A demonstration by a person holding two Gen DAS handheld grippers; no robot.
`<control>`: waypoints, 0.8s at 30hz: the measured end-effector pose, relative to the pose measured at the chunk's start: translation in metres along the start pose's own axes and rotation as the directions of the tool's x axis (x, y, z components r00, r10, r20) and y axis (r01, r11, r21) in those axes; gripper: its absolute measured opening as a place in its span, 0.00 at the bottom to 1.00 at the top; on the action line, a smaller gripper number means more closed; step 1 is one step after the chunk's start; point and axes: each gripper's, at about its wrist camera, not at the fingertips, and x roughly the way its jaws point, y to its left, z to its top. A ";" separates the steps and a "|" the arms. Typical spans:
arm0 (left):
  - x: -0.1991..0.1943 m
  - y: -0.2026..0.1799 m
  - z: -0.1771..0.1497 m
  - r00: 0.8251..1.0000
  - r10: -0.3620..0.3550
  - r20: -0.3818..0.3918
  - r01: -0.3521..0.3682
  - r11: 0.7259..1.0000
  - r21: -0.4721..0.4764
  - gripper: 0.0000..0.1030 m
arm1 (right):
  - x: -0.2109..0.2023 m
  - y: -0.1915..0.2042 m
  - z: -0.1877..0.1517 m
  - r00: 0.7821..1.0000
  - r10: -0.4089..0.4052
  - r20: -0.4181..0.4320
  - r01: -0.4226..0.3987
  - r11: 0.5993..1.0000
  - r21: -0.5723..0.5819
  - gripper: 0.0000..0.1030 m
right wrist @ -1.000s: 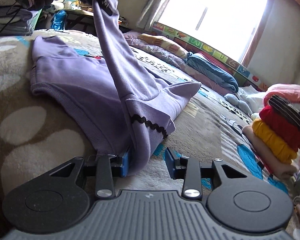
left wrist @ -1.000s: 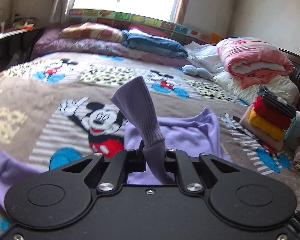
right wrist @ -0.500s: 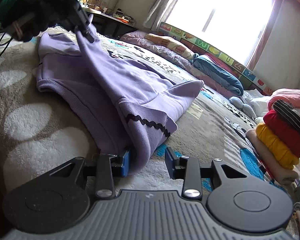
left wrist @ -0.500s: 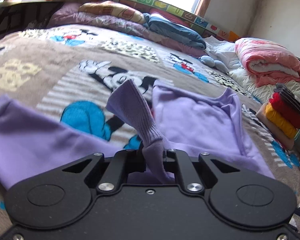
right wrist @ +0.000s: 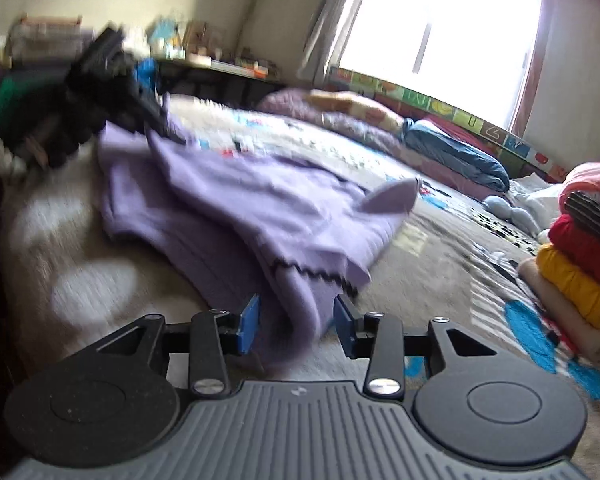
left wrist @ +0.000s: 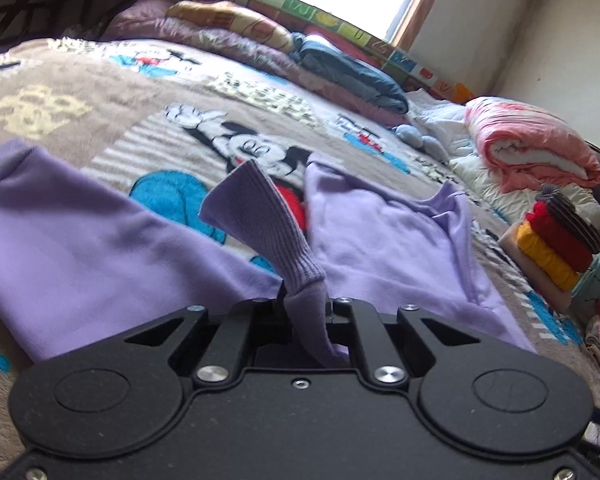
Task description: Fold clothes
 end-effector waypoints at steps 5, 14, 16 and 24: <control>-0.007 -0.004 0.002 1.000 -0.016 0.023 0.016 1.000 0.004 0.07 | 0.007 -0.011 0.018 0.995 0.050 0.087 -0.059 0.992 0.108 0.47; 0.004 0.005 -0.012 0.998 0.059 -0.020 -0.059 0.998 -0.019 0.07 | 0.033 -0.003 0.007 0.992 0.128 -0.013 -0.127 0.991 0.051 0.57; 0.004 0.009 -0.014 0.998 0.062 -0.019 -0.063 0.997 -0.045 0.07 | 0.036 0.000 0.003 0.989 0.140 -0.043 -0.138 0.990 0.034 0.57; -0.022 0.028 0.001 0.987 0.158 0.023 -0.155 0.982 -0.110 0.37 | 0.040 0.006 -0.005 0.985 0.155 -0.068 -0.157 0.988 -0.013 0.64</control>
